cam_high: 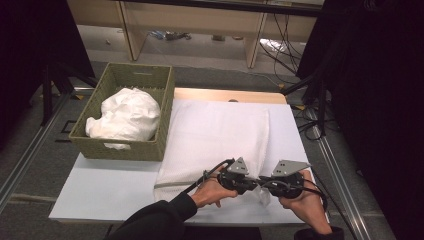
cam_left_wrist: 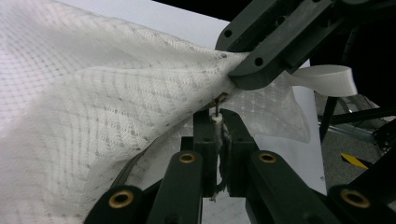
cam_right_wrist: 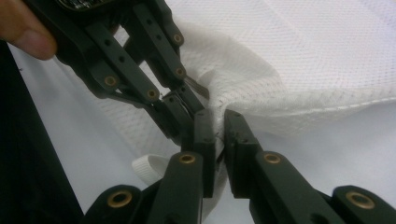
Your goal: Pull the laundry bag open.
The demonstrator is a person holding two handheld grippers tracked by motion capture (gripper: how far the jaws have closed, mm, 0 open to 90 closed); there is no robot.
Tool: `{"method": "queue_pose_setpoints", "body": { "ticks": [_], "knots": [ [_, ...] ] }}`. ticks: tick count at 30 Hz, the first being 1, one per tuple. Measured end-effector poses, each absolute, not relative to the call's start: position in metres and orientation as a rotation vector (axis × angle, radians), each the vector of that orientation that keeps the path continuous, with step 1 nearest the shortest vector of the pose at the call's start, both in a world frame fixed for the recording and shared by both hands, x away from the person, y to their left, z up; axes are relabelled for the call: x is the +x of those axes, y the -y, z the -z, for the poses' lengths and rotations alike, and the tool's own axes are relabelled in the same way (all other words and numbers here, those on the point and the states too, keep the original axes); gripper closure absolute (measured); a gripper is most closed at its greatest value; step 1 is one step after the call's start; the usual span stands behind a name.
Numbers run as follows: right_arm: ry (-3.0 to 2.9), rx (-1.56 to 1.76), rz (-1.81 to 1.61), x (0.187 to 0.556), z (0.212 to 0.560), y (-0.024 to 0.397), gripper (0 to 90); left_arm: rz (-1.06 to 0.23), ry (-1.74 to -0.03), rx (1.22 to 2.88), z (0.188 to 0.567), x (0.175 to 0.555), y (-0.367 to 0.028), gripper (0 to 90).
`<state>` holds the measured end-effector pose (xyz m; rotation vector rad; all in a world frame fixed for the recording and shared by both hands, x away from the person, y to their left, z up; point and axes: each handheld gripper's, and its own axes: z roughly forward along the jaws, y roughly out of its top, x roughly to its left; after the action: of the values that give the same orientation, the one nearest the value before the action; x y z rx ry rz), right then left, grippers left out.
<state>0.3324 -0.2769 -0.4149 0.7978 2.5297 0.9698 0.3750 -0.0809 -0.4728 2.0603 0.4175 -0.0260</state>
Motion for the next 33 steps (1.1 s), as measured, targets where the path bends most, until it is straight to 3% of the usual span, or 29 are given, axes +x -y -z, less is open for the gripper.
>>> {"method": "queue_pose_setpoints", "body": {
  "ticks": [13,33],
  "knots": [
    [-2.505,0.837,-0.763,0.337,0.417,0.287,85.7,0.068,-0.471,2.125,0.477,0.377,0.070,86.0],
    [-2.506,0.884,-0.671,0.345,0.430,0.302,85.5,0.001,-0.447,2.204,0.468,0.370,0.027,85.9]
  ]
}}
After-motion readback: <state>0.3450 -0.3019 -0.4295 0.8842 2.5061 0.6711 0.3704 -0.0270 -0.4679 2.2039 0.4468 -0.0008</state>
